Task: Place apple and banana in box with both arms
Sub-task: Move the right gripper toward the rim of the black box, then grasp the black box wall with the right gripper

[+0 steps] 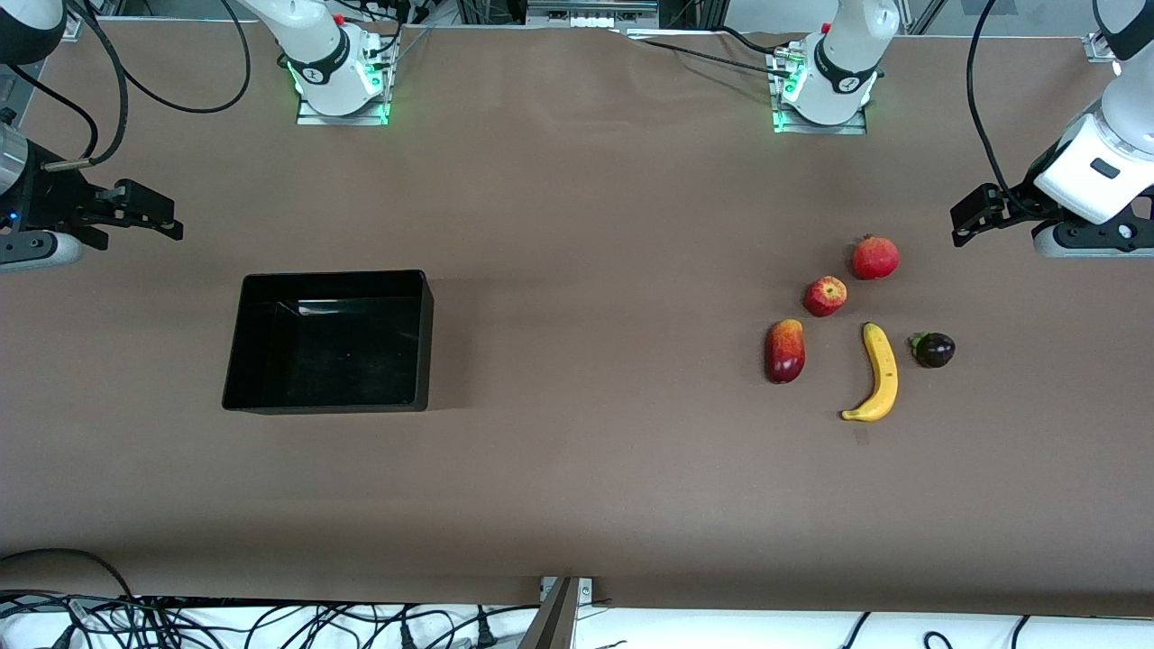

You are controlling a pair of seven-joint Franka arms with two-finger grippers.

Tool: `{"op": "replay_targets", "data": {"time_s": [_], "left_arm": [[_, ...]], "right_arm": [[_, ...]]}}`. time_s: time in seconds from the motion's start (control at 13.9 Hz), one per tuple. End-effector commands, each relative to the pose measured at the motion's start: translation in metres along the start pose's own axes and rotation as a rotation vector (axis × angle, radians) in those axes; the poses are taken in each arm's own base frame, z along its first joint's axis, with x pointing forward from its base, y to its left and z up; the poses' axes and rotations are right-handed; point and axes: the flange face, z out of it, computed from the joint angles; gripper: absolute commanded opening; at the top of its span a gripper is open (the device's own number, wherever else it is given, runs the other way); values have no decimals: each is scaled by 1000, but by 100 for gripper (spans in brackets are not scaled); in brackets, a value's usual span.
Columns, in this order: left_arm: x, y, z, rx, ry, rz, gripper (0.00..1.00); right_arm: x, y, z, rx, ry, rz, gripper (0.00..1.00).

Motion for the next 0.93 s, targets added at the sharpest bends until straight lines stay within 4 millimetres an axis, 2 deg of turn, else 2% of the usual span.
{"op": "replay_targets", "data": {"time_s": [0.0, 0.22, 0.36, 0.43, 0.65, 0.86], "left_arm": [[-3, -1, -7, 15, -5, 8, 100], [-3, -2, -7, 15, -5, 4, 100], [-3, -2, -7, 15, -4, 5, 100], [-3, -2, -8, 15, -2, 4, 100], [-3, -6, -7, 15, -4, -1, 100], [-3, -3, -7, 15, -5, 2, 100]], "right_arm": [[0, -1, -8, -14, -3, -7, 100], [2, -1, -5, -14, -3, -15, 100], [9, 3, 9, -40, -31, -12, 100], [15, 5, 23, -46, -55, -11, 100], [44, 21, 94, -57, -103, 8, 100], [60, 55, 182, -66, -99, 55, 100]]}}
